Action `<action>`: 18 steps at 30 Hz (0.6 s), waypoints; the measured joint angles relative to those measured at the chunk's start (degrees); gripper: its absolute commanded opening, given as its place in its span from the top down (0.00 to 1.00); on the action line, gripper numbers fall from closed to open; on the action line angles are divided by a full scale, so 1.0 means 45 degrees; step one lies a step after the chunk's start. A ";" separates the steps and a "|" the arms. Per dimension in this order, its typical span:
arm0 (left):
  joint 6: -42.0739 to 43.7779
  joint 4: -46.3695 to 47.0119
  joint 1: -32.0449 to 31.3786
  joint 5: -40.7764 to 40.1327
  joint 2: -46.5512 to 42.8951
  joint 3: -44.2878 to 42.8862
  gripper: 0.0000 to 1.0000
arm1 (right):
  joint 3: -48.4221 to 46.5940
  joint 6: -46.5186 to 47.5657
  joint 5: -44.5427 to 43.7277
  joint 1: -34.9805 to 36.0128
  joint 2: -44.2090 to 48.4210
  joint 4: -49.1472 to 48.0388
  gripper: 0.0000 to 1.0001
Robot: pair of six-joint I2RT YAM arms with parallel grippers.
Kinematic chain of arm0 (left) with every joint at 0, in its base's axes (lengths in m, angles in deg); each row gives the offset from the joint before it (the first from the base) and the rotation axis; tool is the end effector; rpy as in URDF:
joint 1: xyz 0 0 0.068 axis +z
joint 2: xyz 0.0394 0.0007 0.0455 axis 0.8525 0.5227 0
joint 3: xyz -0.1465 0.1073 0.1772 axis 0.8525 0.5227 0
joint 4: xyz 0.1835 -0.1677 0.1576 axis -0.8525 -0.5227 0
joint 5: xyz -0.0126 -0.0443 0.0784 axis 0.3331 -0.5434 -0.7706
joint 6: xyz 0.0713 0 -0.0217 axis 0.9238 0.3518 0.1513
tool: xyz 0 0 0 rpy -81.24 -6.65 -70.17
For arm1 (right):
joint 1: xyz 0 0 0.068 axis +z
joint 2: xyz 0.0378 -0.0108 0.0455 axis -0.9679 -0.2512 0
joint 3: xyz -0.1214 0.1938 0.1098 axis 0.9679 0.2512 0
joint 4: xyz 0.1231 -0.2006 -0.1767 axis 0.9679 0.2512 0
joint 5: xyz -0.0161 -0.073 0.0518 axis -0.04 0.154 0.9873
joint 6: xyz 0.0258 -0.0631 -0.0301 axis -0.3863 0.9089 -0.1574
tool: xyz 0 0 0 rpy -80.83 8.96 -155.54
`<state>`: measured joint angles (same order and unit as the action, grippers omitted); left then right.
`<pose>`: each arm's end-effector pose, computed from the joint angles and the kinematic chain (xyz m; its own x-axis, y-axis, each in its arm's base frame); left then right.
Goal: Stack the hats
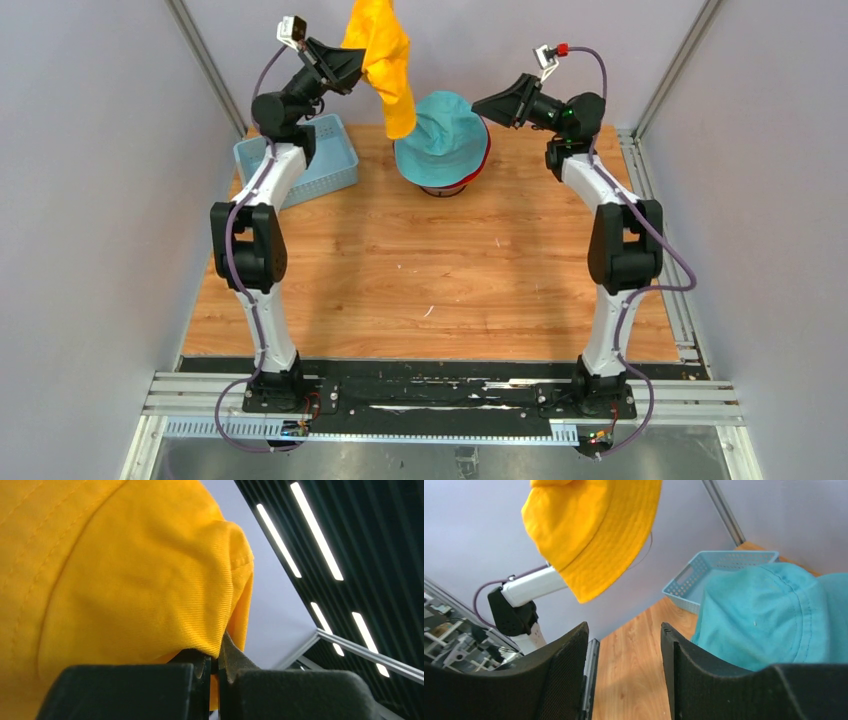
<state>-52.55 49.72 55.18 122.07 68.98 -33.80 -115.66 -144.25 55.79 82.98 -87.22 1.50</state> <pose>0.4766 -0.0725 0.4205 -0.7138 -0.6129 -0.3390 0.5969 -0.2791 -0.7522 0.4714 0.1190 0.3482 -0.4534 0.3373 -0.8250 -0.8608 0.0744 0.5035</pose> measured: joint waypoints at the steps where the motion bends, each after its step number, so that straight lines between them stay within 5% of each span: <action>1: -0.0413 0.0437 -0.0155 0.0019 -0.0029 0.0136 1.00 | -0.0423 -0.0777 0.0015 0.0005 -0.0476 -0.0777 0.45; 18: -0.1982 0.3021 -0.2263 -0.0651 -0.1365 0.2132 1.00 | -0.3342 -0.5697 -0.0160 0.1005 -0.2463 -0.4318 0.44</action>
<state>-61.47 63.32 44.99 119.14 62.84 -24.20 -130.70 -169.89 55.07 87.51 -98.30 -17.93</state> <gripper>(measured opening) 0.030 0.557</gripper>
